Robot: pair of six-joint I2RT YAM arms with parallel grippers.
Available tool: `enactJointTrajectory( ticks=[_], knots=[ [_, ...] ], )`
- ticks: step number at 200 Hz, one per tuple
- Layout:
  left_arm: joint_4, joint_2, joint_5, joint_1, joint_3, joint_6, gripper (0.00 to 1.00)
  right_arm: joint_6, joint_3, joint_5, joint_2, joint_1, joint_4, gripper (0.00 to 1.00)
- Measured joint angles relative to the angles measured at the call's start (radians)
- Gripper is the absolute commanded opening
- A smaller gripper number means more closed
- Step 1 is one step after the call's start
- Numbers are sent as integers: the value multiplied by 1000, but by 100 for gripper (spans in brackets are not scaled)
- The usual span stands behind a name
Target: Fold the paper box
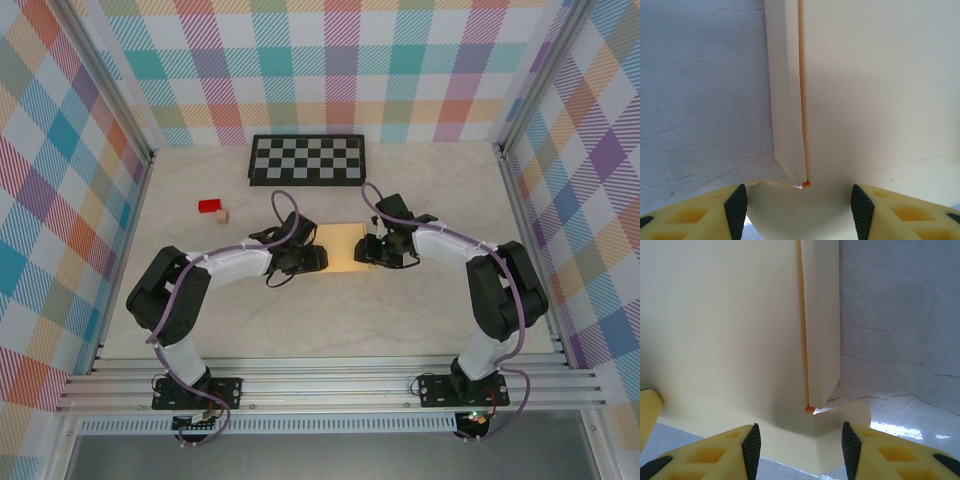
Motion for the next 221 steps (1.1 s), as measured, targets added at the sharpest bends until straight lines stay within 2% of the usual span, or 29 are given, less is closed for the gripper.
enactJointTrajectory(
  ticks=[55, 101, 128, 221],
  knots=[
    [9, 0, 23, -11, 0, -48, 54, 3, 0, -29, 6, 0, 24, 46],
    [35, 0, 61, -11, 0, -104, 36, 4, 0, -37, 10, -3, 26, 45],
    [39, 0, 65, -11, 0, -125, 29, 4, 0, -34, 13, -10, 20, 44],
    [19, 2, 49, -17, 10, -97, 28, -19, 0, -1, 15, -11, -1, 44]
  ],
)
